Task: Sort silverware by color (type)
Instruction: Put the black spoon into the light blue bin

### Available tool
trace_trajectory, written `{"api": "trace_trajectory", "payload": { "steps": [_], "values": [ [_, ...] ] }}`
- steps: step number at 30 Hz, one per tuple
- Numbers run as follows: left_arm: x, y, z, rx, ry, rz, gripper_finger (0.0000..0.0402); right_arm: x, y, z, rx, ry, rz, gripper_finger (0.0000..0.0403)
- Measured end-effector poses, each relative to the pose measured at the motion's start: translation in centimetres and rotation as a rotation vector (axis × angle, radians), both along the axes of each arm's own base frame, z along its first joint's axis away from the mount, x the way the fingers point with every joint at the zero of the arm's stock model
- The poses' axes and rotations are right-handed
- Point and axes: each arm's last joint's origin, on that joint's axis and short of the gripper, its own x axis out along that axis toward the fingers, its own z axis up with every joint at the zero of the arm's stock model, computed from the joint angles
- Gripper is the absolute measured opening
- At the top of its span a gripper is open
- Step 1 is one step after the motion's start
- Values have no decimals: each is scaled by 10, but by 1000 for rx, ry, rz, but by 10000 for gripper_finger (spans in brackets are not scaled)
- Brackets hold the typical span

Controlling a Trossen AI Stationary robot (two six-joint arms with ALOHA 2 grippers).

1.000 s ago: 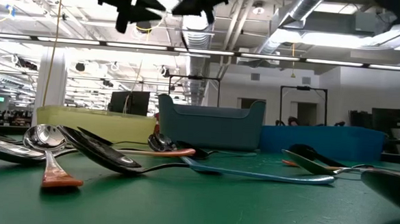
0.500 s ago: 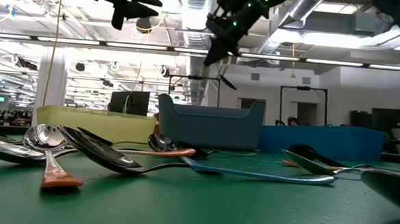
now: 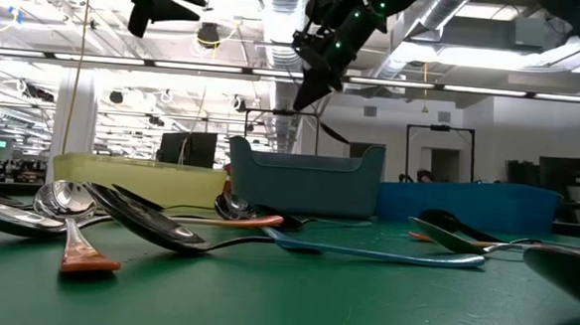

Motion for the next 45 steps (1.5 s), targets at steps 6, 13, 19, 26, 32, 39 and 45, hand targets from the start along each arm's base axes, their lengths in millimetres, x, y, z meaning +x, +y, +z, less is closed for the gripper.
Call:
{"api": "trace_trajectory", "payload": {
  "steps": [6,13,19,26,32,39,45],
  "values": [
    [-3,2,0,15,9,53,135,-1,-5,-25,10,19,-13,18],
    [-5,4,-6,-13,64,81,135,1,-5,-57,-15,3,7,18],
    [-6,5,-6,-16,69,89,135,0,-3,-77,-3,-14,-10,18],
    [-6,5,-6,-18,67,90,135,-2,-4,-89,-13,-34,-13,18],
    [-6,5,-6,-31,58,93,135,4,-6,-110,19,-7,-21,18],
    [-6,6,-7,-35,66,101,135,11,-7,-131,41,30,-23,25],
    [-7,6,-8,-36,73,126,135,13,-8,-142,49,48,-24,32]
  ]
}}
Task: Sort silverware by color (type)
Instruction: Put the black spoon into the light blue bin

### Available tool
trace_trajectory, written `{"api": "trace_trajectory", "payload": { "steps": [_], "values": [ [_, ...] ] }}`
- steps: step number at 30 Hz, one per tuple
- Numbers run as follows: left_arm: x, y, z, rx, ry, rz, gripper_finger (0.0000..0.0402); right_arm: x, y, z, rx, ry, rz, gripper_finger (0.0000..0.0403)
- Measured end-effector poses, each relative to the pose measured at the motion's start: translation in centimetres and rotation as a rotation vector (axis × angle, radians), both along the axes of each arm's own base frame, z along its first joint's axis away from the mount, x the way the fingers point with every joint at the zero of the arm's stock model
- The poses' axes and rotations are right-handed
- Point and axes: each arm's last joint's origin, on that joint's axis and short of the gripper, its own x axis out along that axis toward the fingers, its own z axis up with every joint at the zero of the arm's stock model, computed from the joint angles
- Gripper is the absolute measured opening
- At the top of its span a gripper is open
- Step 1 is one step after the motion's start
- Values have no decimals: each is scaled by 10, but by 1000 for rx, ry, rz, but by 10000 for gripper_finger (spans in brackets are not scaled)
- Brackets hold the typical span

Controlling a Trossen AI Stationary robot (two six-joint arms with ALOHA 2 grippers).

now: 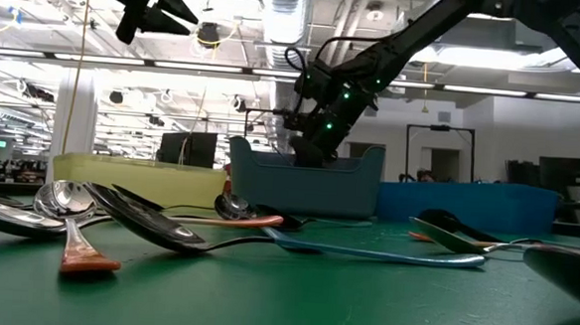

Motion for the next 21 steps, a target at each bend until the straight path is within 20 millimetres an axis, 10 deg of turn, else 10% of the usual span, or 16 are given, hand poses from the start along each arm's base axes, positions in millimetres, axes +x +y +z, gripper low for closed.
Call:
{"api": "trace_trajectory", "payload": {
  "steps": [13,21],
  "values": [
    [-2,-1,-9,-56,75,6,140,-1,1,4,24,35,-1,154],
    [0,-3,-14,-104,103,-97,153,13,-6,60,23,-36,37,224]
  ]
}}
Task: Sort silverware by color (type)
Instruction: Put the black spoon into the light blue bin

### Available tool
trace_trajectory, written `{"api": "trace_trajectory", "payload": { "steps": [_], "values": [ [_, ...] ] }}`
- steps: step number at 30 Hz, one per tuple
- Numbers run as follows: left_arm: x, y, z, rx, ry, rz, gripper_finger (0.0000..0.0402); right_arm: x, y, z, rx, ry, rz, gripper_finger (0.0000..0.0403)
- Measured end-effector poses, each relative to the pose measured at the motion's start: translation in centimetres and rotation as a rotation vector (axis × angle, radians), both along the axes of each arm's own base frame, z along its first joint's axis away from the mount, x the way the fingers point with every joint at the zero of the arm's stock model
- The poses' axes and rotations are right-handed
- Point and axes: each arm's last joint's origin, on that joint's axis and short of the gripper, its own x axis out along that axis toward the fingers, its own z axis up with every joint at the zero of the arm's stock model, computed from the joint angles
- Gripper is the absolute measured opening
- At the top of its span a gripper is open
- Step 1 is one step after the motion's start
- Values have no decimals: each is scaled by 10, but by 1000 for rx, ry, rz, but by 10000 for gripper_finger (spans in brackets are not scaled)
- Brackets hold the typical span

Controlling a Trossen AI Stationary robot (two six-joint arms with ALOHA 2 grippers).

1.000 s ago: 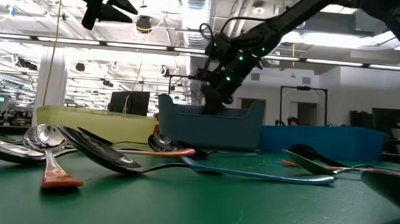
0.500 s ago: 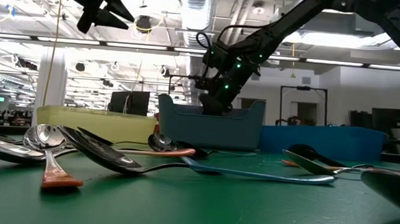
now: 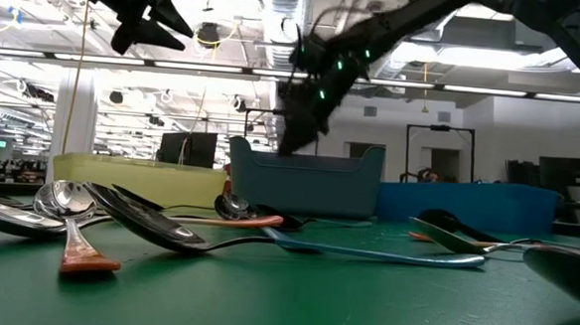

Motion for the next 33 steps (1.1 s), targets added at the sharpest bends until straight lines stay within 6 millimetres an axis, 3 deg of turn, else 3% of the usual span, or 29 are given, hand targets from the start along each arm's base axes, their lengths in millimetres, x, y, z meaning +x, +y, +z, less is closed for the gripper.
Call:
{"api": "trace_trajectory", "payload": {
  "steps": [5,9,13,18,25,33],
  "values": [
    [11,-2,-5,-42,16,-162,153,3,-3,66,-28,-82,78,225],
    [22,1,-13,-63,64,-181,153,-10,-3,138,-95,-172,94,219],
    [34,5,-21,-63,120,-199,153,-36,5,189,-161,-279,82,213],
    [41,3,-33,-102,198,-311,153,-98,30,241,-220,-334,44,208],
    [48,-6,-50,-161,354,-343,153,-162,61,277,-187,-346,-22,207],
    [75,-15,-68,-129,444,-417,153,-198,83,282,-144,-260,-7,207]
  ]
}}
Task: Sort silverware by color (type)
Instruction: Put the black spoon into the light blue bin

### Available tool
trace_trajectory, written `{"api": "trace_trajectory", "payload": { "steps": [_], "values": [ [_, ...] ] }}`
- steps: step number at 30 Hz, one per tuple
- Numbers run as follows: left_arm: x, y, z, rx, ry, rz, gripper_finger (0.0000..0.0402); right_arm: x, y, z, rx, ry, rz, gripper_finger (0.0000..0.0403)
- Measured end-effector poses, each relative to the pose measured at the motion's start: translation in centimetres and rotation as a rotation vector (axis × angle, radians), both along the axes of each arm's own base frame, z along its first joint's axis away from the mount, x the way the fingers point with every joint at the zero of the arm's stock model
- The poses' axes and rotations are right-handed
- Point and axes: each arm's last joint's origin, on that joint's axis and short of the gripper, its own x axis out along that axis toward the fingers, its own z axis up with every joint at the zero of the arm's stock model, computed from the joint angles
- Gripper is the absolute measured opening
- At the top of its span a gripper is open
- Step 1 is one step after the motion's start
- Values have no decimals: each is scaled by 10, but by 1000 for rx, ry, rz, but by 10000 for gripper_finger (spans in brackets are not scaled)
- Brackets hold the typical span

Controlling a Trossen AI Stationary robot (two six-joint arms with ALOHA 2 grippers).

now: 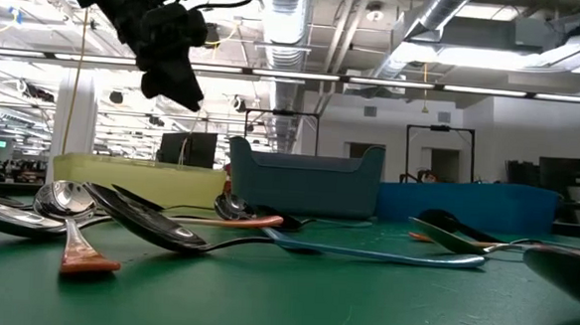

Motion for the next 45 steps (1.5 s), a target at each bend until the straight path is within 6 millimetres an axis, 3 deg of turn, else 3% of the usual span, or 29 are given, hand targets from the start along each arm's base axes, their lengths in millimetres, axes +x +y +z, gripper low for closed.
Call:
{"api": "trace_trajectory", "payload": {
  "steps": [10,13,18,22,29,38,45],
  "values": [
    [17,-20,-2,135,-25,-23,153,-55,34,10,56,44,-15,207],
    [15,-24,-15,133,-37,-12,153,-72,44,16,44,4,-21,207],
    [7,-28,-38,67,-108,54,153,-93,57,8,53,-8,-30,207],
    [5,-30,-45,56,-110,60,153,-104,64,-10,27,-60,-22,207],
    [5,-31,-44,82,-115,67,153,-113,71,-51,-8,-346,-11,207],
    [1,-30,-49,100,-48,104,153,-109,69,-117,133,-410,-78,207],
    [-1,-30,-52,91,-14,113,153,-101,64,-135,164,-437,-93,207]
  ]
}}
